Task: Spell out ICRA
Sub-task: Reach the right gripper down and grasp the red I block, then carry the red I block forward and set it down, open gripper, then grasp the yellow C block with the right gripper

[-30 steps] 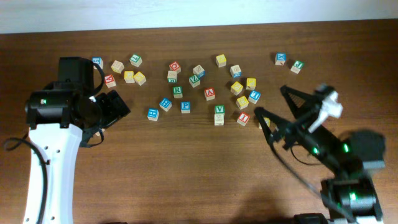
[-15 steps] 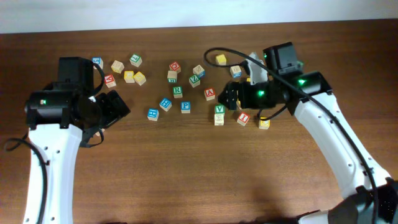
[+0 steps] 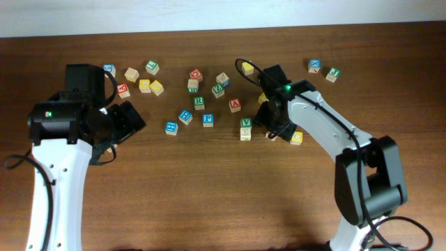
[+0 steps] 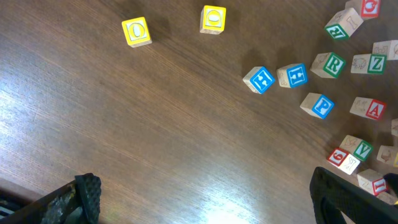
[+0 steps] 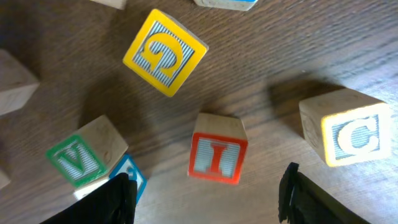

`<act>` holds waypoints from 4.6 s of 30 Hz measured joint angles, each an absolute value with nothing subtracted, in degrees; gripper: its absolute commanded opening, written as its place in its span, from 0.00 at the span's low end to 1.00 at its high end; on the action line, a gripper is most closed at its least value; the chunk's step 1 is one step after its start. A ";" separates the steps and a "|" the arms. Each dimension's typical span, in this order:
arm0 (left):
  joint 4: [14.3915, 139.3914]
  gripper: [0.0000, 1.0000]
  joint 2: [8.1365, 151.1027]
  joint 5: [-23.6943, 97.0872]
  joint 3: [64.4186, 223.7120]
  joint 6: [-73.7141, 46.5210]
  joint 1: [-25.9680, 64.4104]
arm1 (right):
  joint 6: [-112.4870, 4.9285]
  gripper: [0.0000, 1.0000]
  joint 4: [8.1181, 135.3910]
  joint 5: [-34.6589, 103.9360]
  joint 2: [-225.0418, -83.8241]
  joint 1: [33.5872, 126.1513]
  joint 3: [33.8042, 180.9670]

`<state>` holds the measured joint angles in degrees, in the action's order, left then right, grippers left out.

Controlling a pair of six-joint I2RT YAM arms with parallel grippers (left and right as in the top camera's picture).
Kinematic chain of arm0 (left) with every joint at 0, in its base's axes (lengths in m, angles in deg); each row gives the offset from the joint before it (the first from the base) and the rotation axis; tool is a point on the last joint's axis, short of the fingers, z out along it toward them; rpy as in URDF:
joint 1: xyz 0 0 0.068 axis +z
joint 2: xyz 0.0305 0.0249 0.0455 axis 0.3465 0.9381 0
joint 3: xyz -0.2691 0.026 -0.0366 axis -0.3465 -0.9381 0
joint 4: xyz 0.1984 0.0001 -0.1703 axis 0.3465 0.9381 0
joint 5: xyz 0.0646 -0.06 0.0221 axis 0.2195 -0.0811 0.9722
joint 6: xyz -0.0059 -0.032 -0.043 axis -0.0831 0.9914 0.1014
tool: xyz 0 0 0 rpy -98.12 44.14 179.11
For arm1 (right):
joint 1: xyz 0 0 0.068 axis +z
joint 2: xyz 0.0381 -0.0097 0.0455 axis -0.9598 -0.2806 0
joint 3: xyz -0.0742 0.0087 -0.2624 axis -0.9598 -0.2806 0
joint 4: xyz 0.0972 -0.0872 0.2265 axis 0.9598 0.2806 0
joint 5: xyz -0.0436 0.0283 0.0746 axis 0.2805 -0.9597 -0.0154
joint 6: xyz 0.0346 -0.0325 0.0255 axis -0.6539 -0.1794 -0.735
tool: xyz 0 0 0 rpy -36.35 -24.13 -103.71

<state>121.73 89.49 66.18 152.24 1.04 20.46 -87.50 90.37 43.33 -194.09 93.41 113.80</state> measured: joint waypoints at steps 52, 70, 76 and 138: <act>121.75 0.99 89.49 66.18 152.24 1.04 20.46 | -70.78 0.20 85.49 38.08 -189.15 111.16 111.51; 121.77 0.99 89.49 66.18 152.24 1.04 20.46 | -77.67 0.26 74.21 40.31 -197.85 119.18 111.48; 121.75 0.99 89.49 66.18 152.24 1.04 20.46 | -78.91 0.32 73.75 41.16 -197.85 119.18 111.48; 121.73 0.99 89.49 66.18 152.24 1.04 20.46 | -56.42 0.49 94.87 40.86 -196.21 81.61 112.25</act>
